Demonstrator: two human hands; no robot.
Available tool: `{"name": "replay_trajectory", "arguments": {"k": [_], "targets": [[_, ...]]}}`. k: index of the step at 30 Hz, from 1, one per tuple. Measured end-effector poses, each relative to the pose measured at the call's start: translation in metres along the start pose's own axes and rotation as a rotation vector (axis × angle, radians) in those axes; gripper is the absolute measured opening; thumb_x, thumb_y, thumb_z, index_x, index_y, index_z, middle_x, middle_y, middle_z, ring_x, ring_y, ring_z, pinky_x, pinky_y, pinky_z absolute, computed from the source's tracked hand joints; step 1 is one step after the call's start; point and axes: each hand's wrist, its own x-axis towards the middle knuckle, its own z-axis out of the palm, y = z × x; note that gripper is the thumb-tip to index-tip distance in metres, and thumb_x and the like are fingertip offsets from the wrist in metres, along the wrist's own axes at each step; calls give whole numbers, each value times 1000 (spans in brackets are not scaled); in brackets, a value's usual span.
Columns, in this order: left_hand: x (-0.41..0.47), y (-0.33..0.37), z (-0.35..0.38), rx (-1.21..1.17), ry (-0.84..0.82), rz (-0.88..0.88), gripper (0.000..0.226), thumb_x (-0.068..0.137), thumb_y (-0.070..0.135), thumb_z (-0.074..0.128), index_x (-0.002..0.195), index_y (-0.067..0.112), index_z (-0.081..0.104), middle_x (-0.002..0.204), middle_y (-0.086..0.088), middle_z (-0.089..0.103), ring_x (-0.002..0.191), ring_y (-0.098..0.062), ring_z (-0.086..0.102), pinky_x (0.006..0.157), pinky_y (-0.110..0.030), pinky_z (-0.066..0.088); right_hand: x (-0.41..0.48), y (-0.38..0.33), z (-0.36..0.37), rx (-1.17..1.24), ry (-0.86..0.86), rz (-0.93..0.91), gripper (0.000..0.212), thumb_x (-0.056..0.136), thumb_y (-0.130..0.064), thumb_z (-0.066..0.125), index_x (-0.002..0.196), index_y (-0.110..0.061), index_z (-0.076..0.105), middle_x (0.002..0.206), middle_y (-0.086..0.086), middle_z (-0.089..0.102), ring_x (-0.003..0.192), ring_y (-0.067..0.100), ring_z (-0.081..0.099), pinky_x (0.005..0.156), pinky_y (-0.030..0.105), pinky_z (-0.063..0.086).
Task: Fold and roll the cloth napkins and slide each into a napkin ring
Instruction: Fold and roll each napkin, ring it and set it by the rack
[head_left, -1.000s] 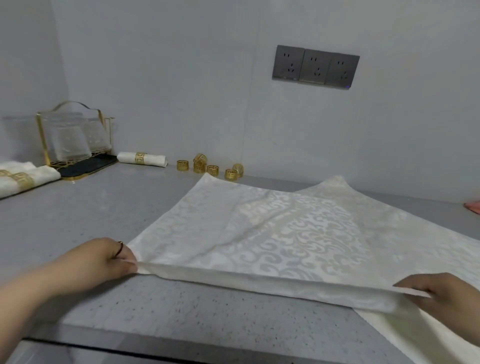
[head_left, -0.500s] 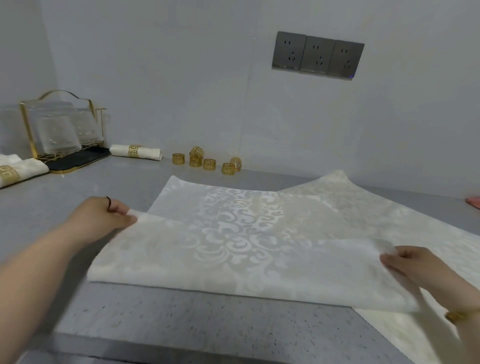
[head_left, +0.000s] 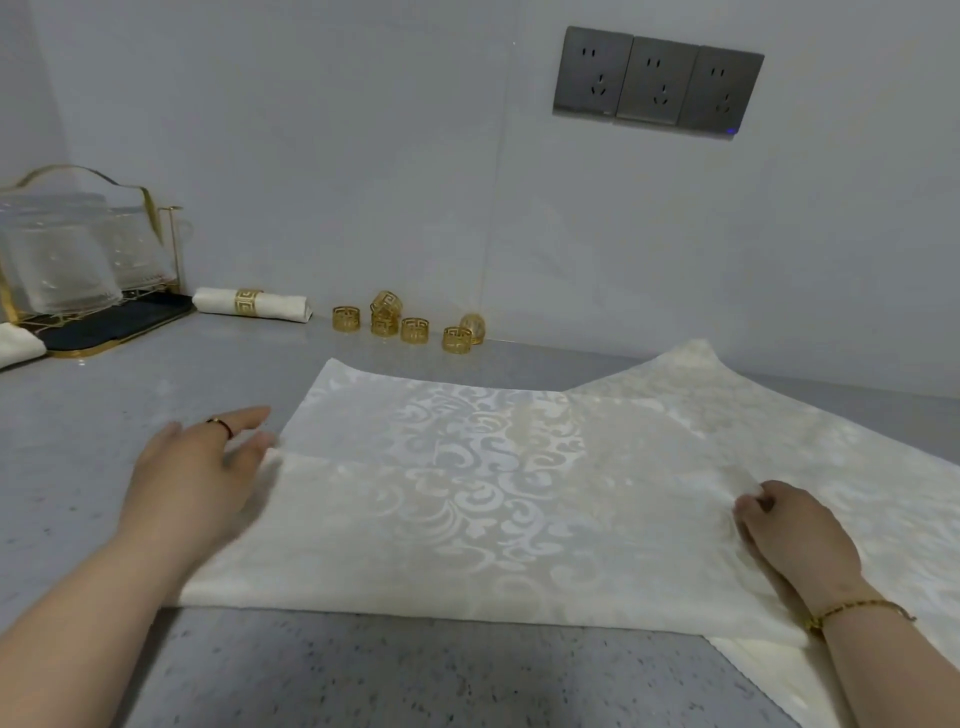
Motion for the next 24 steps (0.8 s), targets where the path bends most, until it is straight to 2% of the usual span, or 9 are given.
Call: {"name": "replay_trajectory", "arguments": {"k": [2,4,7,9,12,17,19,21,24], "targets": [[-21,17,-3,-45,-96,213,40,85,57,42,115,35,57,124,4,59,123,-26,46,108,-39,30,0,-1,1,-24,7,2,27,93,-17,41,69,-8,49,69,14,57,65,28,50,51,28,31],[-41,38,-2,-24,-289,447,90,60,90,6,124,41,47,130,25,40,128,0,32,111,-19,13,1,-1,2,-36,10,6,27,93,-17,41,68,-8,48,70,15,58,67,28,51,53,29,33],[-57,51,9,229,-418,679,97,63,83,-18,132,42,38,135,29,28,126,13,25,106,-9,5,1,-1,3,-44,12,11,28,94,-16,39,70,-5,48,66,12,54,64,28,48,54,30,32],[-62,58,13,383,-477,690,98,69,76,-22,134,39,41,142,20,32,127,11,26,105,-13,4,2,-2,3,-41,16,11,27,94,-15,39,73,-3,50,64,11,50,64,28,47,56,31,34],[-61,48,29,378,-572,617,132,27,77,-43,145,39,3,152,20,-5,130,10,-12,105,-15,-16,1,-2,3,-30,25,12,29,94,-14,39,67,-7,46,63,11,50,64,29,47,56,31,34],[-59,46,31,398,-608,523,139,17,78,-41,144,39,-4,154,14,-10,140,-2,-12,106,-22,-14,-3,-5,1,18,33,23,25,94,-14,39,73,-5,48,65,12,51,67,29,48,61,34,38],[-60,46,32,395,-627,484,141,13,80,-39,144,40,-5,153,14,-13,140,-3,-14,110,-28,-12,-6,-8,-2,41,18,70,20,93,-17,41,100,-2,52,87,18,59,84,34,53,76,38,40],[-60,47,33,406,-633,473,142,11,81,-37,144,40,-5,153,14,-14,140,-4,-15,112,-33,-12,-12,-12,-10,-20,86,105,39,92,-23,47,127,-5,45,119,23,55,112,38,47,95,42,32],[-58,46,34,407,-621,469,143,10,83,-36,144,40,-5,153,13,-14,140,-4,-14,112,-34,-12,-35,-37,-20,-19,243,-70,43,90,-23,51,131,-9,46,135,17,46,128,34,36,108,42,16]]}}
